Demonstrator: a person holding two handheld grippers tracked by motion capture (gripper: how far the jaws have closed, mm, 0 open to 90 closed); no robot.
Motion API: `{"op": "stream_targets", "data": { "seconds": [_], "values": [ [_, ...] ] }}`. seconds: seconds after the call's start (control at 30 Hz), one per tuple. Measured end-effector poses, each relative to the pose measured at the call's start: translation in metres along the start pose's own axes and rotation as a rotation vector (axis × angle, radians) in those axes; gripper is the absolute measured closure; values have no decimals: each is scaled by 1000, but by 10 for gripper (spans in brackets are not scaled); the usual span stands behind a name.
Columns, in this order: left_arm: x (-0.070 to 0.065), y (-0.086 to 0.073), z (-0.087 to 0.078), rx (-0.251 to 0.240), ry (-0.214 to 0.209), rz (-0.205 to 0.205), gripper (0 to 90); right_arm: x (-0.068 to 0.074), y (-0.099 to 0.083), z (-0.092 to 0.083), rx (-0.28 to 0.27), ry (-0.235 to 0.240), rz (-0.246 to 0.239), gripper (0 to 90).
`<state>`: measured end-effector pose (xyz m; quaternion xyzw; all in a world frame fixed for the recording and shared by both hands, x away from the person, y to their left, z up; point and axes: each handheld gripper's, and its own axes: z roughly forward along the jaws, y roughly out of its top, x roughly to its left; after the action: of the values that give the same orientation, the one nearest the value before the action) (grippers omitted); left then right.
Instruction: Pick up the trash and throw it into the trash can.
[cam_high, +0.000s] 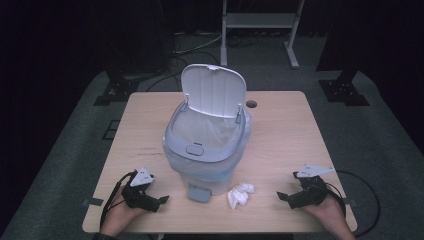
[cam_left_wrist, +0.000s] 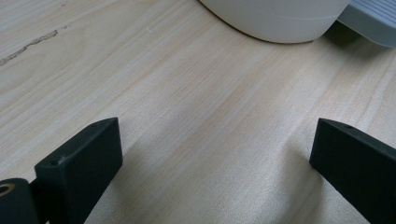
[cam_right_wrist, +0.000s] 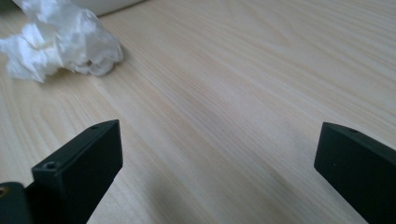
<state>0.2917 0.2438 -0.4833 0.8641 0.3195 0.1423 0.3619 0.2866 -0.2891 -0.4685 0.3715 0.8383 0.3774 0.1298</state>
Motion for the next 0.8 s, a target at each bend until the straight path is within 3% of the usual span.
{"op": "stream_targets", "data": {
  "seconds": [0.33,0.8],
  "values": [
    [0,0,0,0,2,-2,14,9,12,-3,-24,43,14,2],
    [0,0,0,0,3,-3,14,25,26,2,-46,102,-22,2]
  ]
}}
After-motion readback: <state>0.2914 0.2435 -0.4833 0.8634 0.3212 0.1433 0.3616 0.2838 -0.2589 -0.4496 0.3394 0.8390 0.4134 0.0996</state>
